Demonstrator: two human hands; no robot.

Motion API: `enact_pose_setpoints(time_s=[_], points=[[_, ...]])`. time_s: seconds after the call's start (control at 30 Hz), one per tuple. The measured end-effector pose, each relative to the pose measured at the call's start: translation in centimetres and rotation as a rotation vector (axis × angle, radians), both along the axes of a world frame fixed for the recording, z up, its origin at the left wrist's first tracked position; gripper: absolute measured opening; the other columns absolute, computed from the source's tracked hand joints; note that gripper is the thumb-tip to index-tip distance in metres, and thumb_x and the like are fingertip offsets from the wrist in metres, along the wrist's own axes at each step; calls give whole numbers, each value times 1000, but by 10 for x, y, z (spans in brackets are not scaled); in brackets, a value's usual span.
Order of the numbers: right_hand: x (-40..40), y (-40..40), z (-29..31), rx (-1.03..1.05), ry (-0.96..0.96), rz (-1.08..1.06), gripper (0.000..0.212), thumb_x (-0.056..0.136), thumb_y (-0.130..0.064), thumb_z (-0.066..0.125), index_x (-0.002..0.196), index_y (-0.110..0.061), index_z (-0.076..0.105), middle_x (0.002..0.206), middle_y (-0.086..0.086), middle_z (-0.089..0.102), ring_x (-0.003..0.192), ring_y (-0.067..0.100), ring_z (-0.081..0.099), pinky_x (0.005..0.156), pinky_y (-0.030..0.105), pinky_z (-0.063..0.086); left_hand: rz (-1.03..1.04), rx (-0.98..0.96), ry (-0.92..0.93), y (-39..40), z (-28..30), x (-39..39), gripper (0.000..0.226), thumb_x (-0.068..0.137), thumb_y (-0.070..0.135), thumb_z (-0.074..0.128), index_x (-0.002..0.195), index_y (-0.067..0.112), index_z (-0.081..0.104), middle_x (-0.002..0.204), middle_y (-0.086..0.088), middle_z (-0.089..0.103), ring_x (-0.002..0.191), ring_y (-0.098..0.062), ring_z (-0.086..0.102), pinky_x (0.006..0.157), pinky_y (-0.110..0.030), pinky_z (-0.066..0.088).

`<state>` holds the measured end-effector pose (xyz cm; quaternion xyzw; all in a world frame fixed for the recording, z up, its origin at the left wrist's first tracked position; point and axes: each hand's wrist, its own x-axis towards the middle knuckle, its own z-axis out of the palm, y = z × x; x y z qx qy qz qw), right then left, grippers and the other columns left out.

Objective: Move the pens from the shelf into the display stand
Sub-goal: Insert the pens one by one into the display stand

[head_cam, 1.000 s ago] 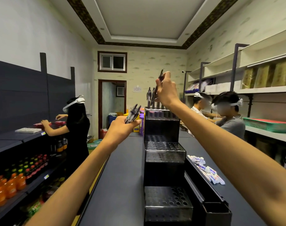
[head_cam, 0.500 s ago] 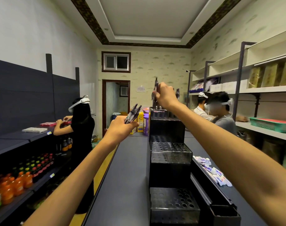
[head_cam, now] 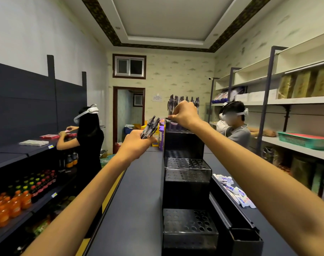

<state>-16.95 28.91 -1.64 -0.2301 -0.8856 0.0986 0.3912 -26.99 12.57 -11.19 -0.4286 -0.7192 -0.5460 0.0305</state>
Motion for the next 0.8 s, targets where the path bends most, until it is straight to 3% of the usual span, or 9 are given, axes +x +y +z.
enact_pose_setpoints(time_s=[0.1,0.2,0.33,0.4,0.5,0.6,0.8], points=[[15,0,-2,49,78,50,11,88,-9,73,92,-2,80,92,16,76,90,28,71,87,41,58,-4,12,-35,5,-1,3,14,89,31,71,81,21,65,52,7,55,47,-10,44,37,-20,36],[33,-7,-3,22,155,153,13,88,-9,68,91,-7,81,90,11,77,83,20,69,78,26,57,1,15,-29,12,0,9,14,89,27,71,78,23,64,43,13,54,37,-5,43,36,-17,35],[53,-19,-9,-379,-12,423,14,88,-20,73,87,-8,81,83,8,78,69,14,67,60,21,53,16,39,-4,20,4,17,13,87,26,72,77,23,64,48,12,58,47,-7,49,36,-16,38],[58,-22,-14,-427,-104,494,15,87,-25,76,88,-11,82,87,4,79,72,5,67,65,15,52,24,43,-10,24,5,21,13,88,27,71,77,25,64,49,11,57,47,-6,48,36,-15,37],[60,-24,-20,-396,-138,523,19,82,-38,82,85,-19,83,88,-1,78,78,5,65,74,18,49,-3,41,-12,30,6,27,11,91,28,67,81,28,63,51,10,55,44,-6,46,37,-17,37],[58,-24,-25,-416,-62,550,24,81,-41,82,84,-17,82,86,4,77,76,6,65,73,19,48,-21,33,0,33,8,32,6,91,27,66,86,28,62,61,3,57,49,-12,49,37,-18,38],[53,-31,-32,-458,143,577,25,93,-26,73,94,0,76,87,8,78,70,8,72,58,14,52,-26,15,-14,36,21,34,8,91,26,67,86,24,62,67,-2,58,57,-17,52,42,-21,40]])
